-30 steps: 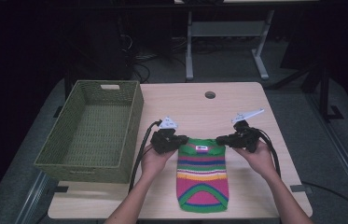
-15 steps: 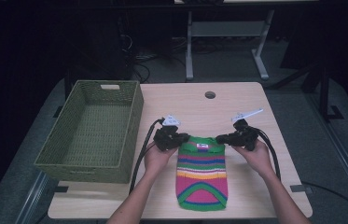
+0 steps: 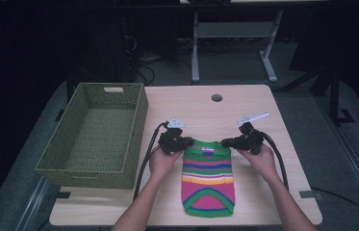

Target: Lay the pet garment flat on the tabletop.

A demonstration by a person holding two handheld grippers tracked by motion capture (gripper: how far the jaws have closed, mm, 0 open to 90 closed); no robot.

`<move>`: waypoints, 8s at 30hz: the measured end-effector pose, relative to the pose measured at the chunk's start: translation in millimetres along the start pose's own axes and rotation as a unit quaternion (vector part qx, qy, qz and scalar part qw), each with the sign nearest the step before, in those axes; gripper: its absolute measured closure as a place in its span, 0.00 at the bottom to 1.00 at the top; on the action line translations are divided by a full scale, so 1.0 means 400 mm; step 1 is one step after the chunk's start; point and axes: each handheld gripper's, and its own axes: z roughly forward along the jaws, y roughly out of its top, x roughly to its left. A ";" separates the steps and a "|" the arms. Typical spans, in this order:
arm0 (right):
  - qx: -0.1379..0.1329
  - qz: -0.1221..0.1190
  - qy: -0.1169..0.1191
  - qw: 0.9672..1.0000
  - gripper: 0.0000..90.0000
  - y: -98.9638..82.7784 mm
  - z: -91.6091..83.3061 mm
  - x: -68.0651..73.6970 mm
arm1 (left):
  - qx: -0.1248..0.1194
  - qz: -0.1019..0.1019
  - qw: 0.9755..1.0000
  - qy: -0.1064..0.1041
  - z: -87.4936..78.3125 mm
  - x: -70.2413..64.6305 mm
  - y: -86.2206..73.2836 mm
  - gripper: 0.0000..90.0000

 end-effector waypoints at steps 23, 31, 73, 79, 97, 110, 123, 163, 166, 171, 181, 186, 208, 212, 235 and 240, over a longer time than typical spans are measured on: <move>0.020 0.000 -0.014 1.000 0.71 -0.005 -0.008 -0.007 | 0.012 -0.004 1.000 0.013 -0.029 0.006 -0.001 0.66; 0.039 -0.023 -0.013 0.999 0.60 -0.023 -0.030 0.020 | 0.038 0.030 0.999 0.008 -0.044 -0.031 -0.021 0.57; 0.105 -0.122 0.007 0.987 0.92 -0.163 -0.033 0.178 | 0.139 0.125 0.980 -0.067 -0.108 -0.174 -0.152 0.99; 0.108 -0.124 0.002 0.986 0.97 -0.164 -0.023 0.176 | 0.138 0.123 0.981 -0.065 -0.097 -0.169 -0.154 1.00; 0.087 -0.095 -0.019 0.992 0.97 -0.153 -0.021 0.133 | 0.131 0.120 0.983 -0.045 -0.058 -0.153 -0.121 1.00; 0.079 -0.070 -0.014 0.994 0.95 -0.141 -0.023 0.093 | 0.123 0.110 0.986 -0.039 -0.035 -0.138 -0.103 1.00; 0.062 -0.056 -0.024 0.996 0.95 -0.119 -0.011 0.058 | 0.104 0.083 0.991 -0.027 -0.010 -0.106 -0.084 1.00; 0.022 -0.024 -0.033 0.999 0.67 -0.119 -0.045 0.036 | 0.072 0.066 0.995 -0.029 -0.026 -0.108 -0.069 0.84; 0.026 -0.021 -0.028 0.999 0.62 -0.121 -0.048 0.035 | 0.065 0.056 0.996 -0.034 -0.035 -0.103 -0.073 0.79; 0.018 -0.020 -0.028 0.999 0.52 -0.122 -0.057 0.034 | 0.057 0.051 0.997 -0.027 -0.052 -0.097 -0.082 0.69; 0.017 -0.026 -0.036 0.999 0.37 -0.127 -0.073 0.043 | 0.041 0.033 0.998 -0.016 -0.079 -0.088 -0.097 0.44; 0.016 -0.025 -0.035 0.999 0.32 -0.132 -0.084 0.044 | 0.040 0.031 0.999 -0.017 -0.086 -0.096 -0.097 0.34; 0.004 -0.038 -0.030 0.999 0.29 -0.167 -0.145 0.050 | 0.028 0.024 0.999 -0.020 -0.133 -0.108 -0.134 0.24; 0.005 -0.035 -0.030 0.999 0.29 -0.180 -0.151 0.052 | 0.032 0.035 0.999 -0.021 -0.141 -0.112 -0.140 0.23; 0.000 -0.031 -0.030 0.999 0.27 -0.246 -0.185 0.053 | 0.027 0.034 0.998 -0.035 -0.181 -0.142 -0.186 0.24; -0.001 -0.031 -0.028 0.999 0.27 -0.258 -0.192 0.056 | 0.025 0.038 0.998 -0.035 -0.191 -0.150 -0.191 0.24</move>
